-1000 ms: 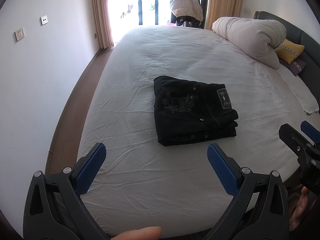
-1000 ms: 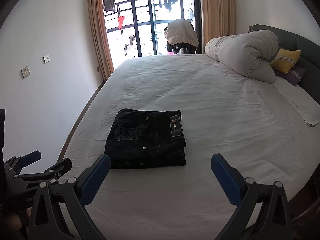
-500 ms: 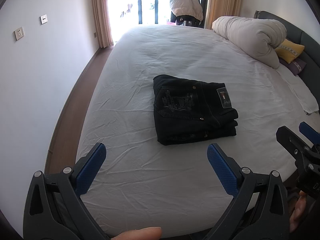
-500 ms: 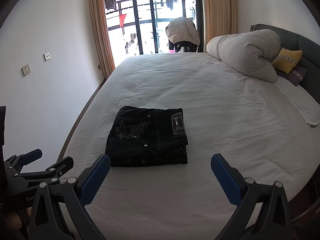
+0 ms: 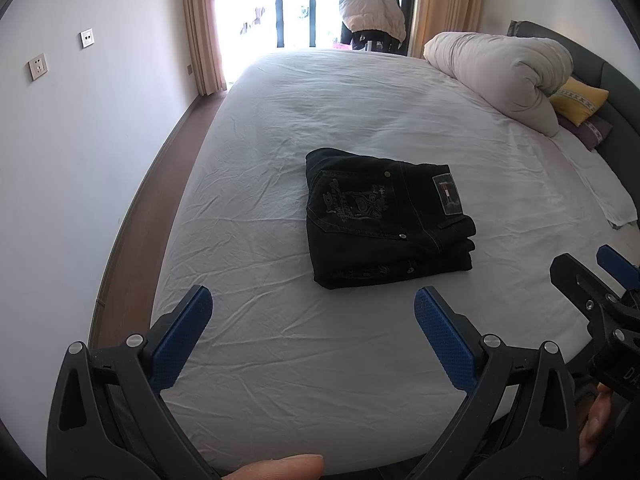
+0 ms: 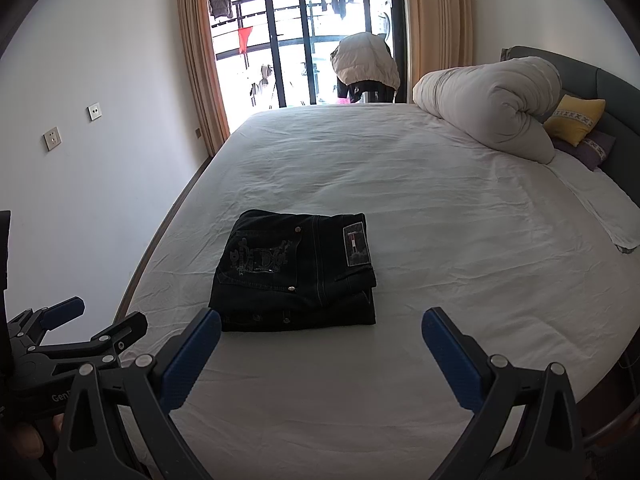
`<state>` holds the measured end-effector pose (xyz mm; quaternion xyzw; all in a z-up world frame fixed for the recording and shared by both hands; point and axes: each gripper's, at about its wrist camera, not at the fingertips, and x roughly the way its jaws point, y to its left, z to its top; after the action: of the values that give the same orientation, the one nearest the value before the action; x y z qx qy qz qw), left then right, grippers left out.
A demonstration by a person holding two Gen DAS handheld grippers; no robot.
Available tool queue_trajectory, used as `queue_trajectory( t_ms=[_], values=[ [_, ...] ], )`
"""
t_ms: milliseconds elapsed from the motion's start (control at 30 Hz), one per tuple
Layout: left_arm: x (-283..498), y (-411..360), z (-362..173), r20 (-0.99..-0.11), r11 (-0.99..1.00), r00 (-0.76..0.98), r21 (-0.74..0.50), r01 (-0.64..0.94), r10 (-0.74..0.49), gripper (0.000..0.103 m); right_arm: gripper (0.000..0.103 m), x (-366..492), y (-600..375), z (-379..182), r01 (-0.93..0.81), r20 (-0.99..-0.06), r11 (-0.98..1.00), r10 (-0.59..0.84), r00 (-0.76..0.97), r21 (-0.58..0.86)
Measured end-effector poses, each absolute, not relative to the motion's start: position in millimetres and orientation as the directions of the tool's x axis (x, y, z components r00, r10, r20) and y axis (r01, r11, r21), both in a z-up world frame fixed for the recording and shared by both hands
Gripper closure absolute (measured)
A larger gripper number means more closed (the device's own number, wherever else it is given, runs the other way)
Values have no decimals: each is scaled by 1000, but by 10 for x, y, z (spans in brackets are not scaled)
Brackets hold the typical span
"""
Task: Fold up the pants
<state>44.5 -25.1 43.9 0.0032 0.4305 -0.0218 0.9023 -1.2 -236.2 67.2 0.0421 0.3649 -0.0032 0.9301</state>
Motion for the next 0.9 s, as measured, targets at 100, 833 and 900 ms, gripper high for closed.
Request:
queue_trajectory(
  t_ms=[100,833,900],
  values=[
    [447,-270,414,-777,999,628,-13,45,-38,0,0,-12,-2364,674,36,-679,996,25,734,76],
    [454,-294,311,-792,999,610,-13,42,-36,0,0,-76,-2356,597,37,-685,996,27,728,79],
    [457,-297,296,-796,999,604,-18,43,-41,0,0,-84,-2362,570,35,-687,996,30,726,81]
  ],
)
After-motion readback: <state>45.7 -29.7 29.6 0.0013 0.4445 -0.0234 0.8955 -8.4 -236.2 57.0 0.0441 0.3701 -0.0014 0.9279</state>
